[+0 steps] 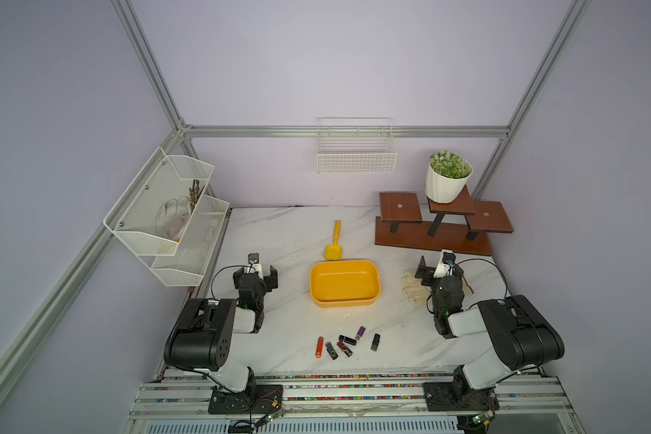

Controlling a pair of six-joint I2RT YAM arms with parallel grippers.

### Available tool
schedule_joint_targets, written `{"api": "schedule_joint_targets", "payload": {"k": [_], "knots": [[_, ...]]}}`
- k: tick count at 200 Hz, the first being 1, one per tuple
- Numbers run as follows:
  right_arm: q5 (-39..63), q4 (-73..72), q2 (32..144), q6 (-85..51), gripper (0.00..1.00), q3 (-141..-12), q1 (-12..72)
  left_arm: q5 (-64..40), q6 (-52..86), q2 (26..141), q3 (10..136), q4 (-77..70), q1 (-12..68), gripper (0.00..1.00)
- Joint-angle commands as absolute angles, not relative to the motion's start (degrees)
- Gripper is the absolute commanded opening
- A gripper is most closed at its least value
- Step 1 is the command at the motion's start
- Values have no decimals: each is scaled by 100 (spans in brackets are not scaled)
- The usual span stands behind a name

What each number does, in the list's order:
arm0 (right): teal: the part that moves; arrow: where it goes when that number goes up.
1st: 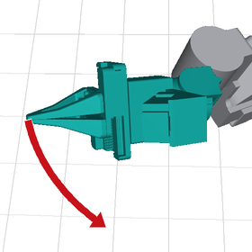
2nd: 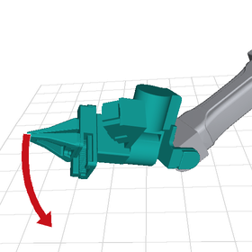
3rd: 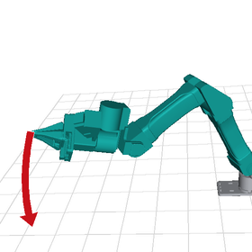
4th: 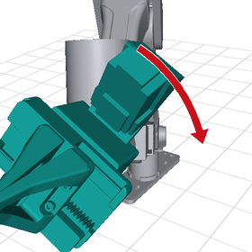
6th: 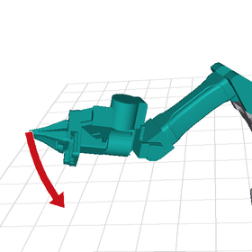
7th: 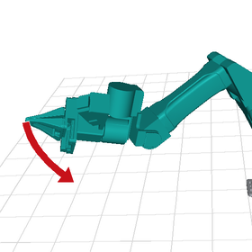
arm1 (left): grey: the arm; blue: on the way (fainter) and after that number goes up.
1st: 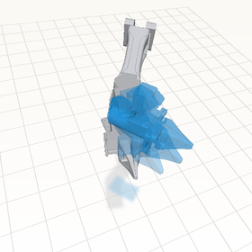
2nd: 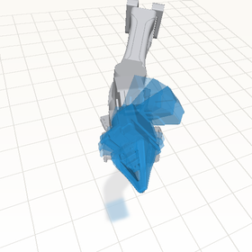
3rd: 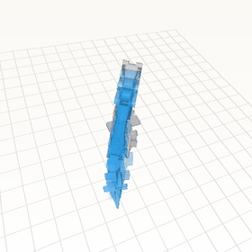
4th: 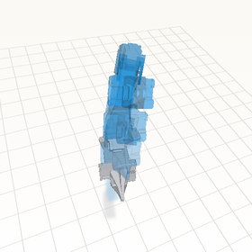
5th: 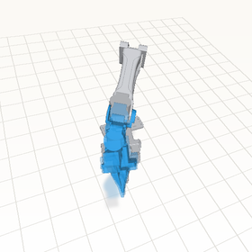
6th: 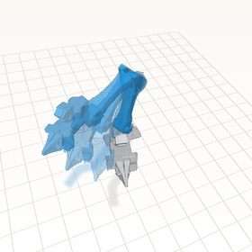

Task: Put the usb flash drive into the storage box
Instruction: Pick up the USB flash from the center of the board.

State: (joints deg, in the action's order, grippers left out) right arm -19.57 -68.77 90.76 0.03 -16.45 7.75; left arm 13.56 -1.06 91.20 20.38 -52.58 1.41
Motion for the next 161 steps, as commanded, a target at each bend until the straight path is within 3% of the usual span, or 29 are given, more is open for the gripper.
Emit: {"api": "schedule_joint_targets", "payload": {"k": [1, 161], "knots": [[-1906, -6891, 9077, -53, 99, -1635, 738, 1289, -11, 8982, 2166, -5396, 105, 100], [-1901, -6896, 9074, -69, 99, -1635, 726, 1273, -10, 8989, 2175, -5373, 104, 100]]}}
